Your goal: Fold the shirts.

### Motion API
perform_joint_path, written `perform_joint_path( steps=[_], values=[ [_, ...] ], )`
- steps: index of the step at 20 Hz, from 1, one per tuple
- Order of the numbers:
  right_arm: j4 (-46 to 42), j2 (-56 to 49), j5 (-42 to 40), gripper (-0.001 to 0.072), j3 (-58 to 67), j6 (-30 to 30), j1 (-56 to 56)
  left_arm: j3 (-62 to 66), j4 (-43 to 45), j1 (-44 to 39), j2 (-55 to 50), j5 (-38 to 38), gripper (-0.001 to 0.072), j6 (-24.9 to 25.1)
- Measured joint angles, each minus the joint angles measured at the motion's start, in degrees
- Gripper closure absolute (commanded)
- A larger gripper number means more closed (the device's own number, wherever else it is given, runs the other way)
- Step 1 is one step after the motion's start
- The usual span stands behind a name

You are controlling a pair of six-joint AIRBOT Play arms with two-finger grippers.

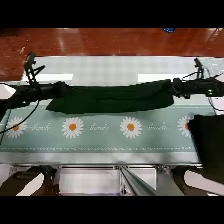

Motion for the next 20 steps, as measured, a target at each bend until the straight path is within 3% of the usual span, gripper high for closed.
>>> perform_joint_path(
  steps=[4,10,15,20],
  values=[
    [-3.9,18.3,3.3,0.0675,-4.8,2.6,0.0,2.7,0.7,-7.7,-4.7,-0.5,0.0692,-0.5],
    [-1.4,40.5,9.7,0.0675,-8.2,7.9,0.1,19.6,1.6,-24.3,-24.3,-1.2,0.0692,-4.7],
    [-0.7,47.6,13.0,0.0675,-8.7,11.6,0.1,36.1,1.8,-37.5,-42.1,-6.7,0.0692,-10.2],
    [-0.3,48.8,12.8,0.0675,-8.7,12.9,0.1,42.6,1.3,-44.2,-49.5,-9.9,0.0691,-12.8]
  ],
)
